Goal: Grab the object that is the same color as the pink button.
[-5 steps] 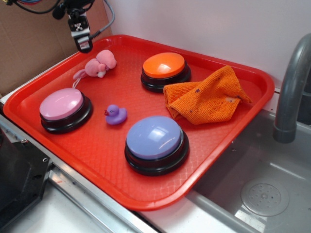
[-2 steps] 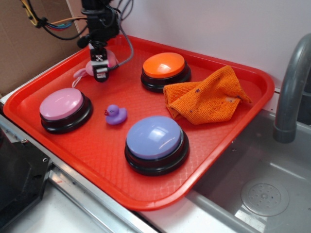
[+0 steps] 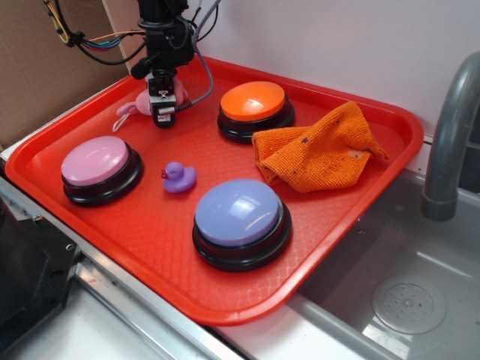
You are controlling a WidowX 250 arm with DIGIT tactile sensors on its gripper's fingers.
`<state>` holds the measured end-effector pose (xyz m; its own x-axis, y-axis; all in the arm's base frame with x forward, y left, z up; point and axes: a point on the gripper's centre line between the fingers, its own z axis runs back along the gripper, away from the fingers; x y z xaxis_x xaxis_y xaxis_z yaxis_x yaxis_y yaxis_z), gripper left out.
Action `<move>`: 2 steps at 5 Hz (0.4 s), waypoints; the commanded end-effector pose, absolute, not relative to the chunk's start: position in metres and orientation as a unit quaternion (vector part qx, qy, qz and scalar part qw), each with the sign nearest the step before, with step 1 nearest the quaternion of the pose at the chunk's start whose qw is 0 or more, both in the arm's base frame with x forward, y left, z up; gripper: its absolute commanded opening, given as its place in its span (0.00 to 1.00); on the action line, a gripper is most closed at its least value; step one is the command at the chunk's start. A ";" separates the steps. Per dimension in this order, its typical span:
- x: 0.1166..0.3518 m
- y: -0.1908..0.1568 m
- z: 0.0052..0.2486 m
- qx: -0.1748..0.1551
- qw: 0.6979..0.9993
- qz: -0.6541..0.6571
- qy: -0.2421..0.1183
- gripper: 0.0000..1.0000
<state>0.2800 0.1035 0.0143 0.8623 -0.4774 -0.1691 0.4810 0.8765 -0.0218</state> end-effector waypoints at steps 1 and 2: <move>0.246 0.045 0.119 0.020 0.976 -0.212 0.039 0.00; 0.197 0.012 0.170 -0.012 0.990 -0.144 0.001 0.00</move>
